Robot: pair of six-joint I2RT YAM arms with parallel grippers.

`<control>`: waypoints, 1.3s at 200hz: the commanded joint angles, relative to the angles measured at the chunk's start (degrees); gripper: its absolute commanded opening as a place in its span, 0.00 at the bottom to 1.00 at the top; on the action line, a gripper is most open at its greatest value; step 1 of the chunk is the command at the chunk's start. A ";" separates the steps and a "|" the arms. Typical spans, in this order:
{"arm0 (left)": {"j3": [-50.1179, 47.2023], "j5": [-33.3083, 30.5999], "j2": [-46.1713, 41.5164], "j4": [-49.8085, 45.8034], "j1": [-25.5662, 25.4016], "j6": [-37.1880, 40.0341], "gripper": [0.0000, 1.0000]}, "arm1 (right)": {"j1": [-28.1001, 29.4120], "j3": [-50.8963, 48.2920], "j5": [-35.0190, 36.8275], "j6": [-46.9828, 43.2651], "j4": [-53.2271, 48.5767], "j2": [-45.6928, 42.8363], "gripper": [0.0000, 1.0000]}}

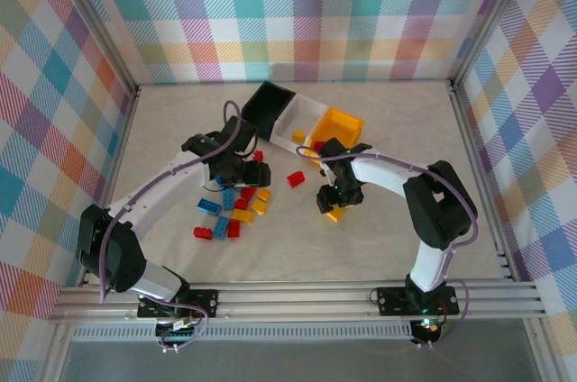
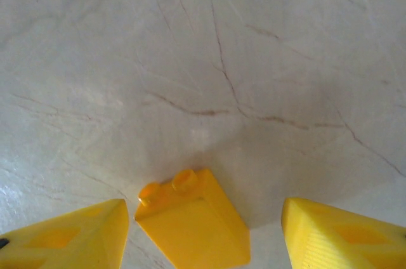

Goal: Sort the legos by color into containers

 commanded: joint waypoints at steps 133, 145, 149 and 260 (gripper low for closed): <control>-1.79 1.41 -0.08 1.83 1.43 -1.48 0.67 | 3.58 -2.91 4.93 -1.16 -1.32 -0.59 0.41; -1.80 1.41 0.02 1.77 1.43 -1.43 0.67 | 3.58 -2.91 4.91 -0.75 -1.13 -1.03 0.37; -1.79 1.40 0.03 1.77 1.47 -1.46 0.67 | 3.58 -2.83 4.84 -0.63 -1.03 -1.18 0.36; -2.12 1.42 -0.92 0.74 2.43 -0.99 0.67 | 2.41 15.50 1.87 1.36 -4.17 -4.84 0.35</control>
